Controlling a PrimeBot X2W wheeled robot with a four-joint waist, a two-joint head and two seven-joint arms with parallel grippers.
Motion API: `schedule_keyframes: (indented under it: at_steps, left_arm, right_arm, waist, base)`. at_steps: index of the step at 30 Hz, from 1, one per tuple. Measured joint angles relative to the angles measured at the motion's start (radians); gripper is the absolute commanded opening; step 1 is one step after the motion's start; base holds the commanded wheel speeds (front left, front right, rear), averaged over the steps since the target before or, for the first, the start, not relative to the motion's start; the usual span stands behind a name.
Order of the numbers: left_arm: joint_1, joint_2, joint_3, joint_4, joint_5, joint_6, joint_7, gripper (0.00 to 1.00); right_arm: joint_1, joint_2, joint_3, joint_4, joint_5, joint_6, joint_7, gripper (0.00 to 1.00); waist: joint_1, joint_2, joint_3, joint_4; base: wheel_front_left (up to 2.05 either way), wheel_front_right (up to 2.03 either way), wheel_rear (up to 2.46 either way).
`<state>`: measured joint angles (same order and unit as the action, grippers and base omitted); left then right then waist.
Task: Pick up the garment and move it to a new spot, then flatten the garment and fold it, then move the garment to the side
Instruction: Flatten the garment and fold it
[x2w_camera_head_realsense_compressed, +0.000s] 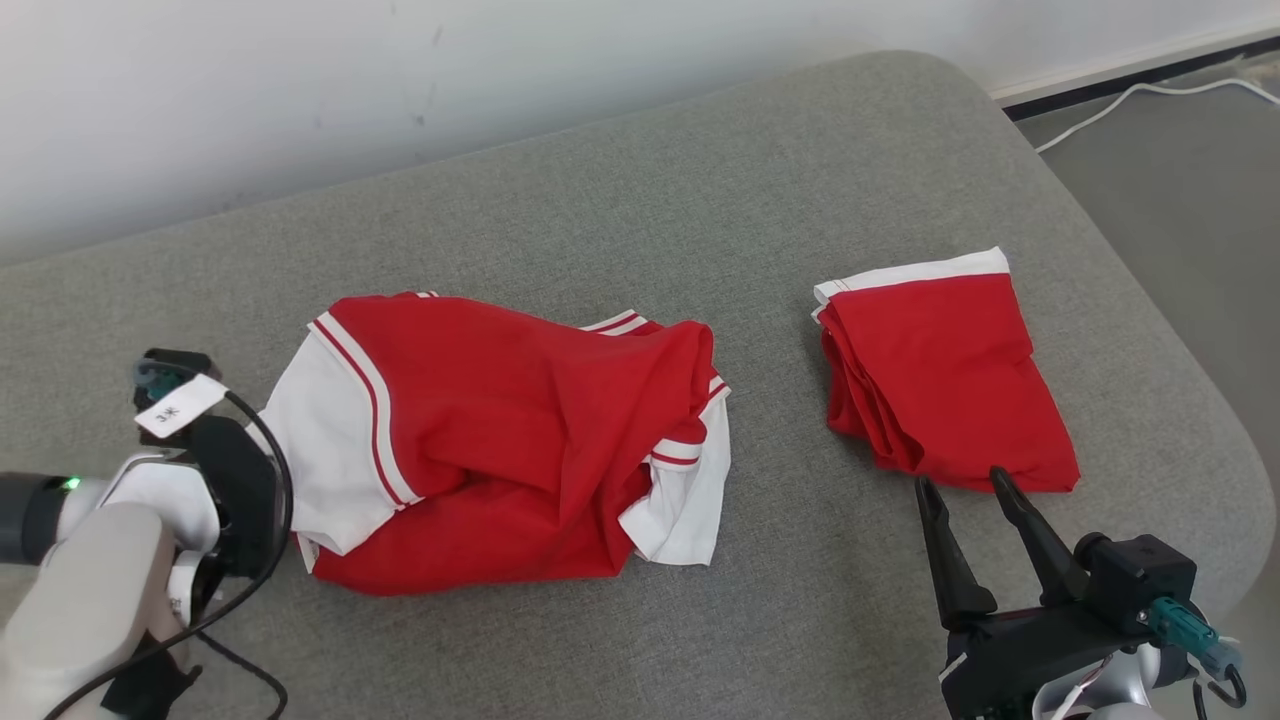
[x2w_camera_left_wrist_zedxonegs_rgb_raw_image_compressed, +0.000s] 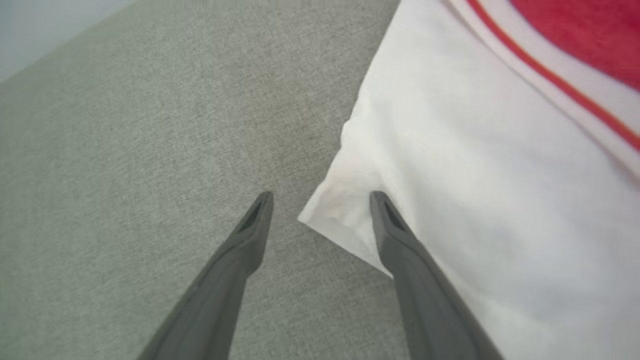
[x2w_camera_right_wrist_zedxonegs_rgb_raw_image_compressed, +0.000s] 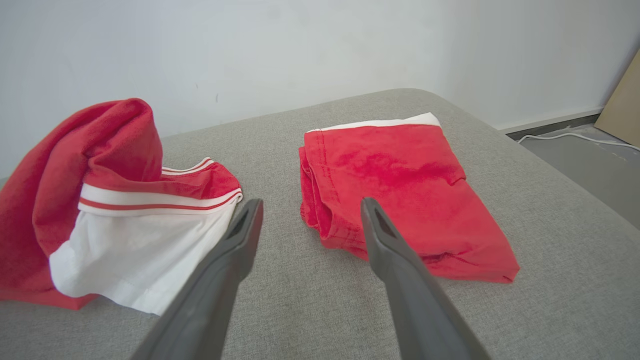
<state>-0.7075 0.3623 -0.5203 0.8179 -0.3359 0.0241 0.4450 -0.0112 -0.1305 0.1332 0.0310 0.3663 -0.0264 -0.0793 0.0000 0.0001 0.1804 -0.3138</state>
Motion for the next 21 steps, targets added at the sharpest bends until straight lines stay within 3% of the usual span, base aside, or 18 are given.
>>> schedule_keyframes:
  at_steps: [5,7,8,9,10,11,17,21]
  left_arm:
    - [-0.001,-0.01,-0.007,0.003,-0.002,-0.024,-0.012,1.0]
    - [-0.002,-0.009,-0.007,0.011,-0.002,-0.024,-0.014,0.94]
    - [-0.005,-0.007,-0.007,0.016,-0.002,-0.024,-0.014,0.81]
    - [-0.009,-0.006,-0.007,0.021,-0.002,-0.023,-0.014,0.55]
    - [-0.014,-0.006,-0.006,0.029,-0.001,-0.016,-0.014,0.41]
    - [-0.018,-0.005,-0.006,0.034,0.0,-0.009,-0.014,0.02]
    - [-0.023,-0.011,-0.006,0.042,0.002,-0.003,-0.015,0.0]
    - [-0.046,-0.041,0.041,0.039,-0.018,0.041,-0.054,0.0]
  right_arm:
    - [0.0,0.0,0.002,0.001,0.0,0.0,0.0,1.0]
    - [-0.002,0.001,0.004,0.002,0.0,0.0,0.0,1.0]
    - [-0.003,0.001,0.005,0.002,0.0,0.0,0.0,1.0]
    - [-0.004,0.002,0.005,0.002,0.0,0.0,0.0,1.0]
    - [-0.004,0.002,0.005,0.002,0.0,0.0,0.0,1.0]
    - [-0.004,0.002,0.005,0.003,0.0,0.0,0.0,1.0]
    - [-0.003,0.001,-0.004,0.005,0.0,-0.002,-0.005,1.0]
    - [-0.003,0.0,-0.01,0.005,0.0,-0.006,-0.009,1.0]
  waist:
    - [0.0,0.0,0.002,-0.004]
    - [0.0,0.0,0.003,-0.006]
    - [0.0,0.0,0.004,-0.007]
    - [0.0,0.0,0.005,-0.008]
    - [0.0,-0.0001,0.006,-0.009]
    - [0.0,0.0,0.007,-0.01]
    - [0.0,0.0,0.01,-0.007]
    - [0.0,0.0,0.008,0.007]
  base:
    - [0.0,0.0,0.0]
    - [0.0,0.0,0.0]
    - [0.0,0.0,0.0]
    - [0.0,0.0,0.0]
    - [0.0,0.0,0.0]
    - [0.0,0.0,0.0]
    - [0.0,0.0,0.0]
    - [0.0,0.0,0.0]
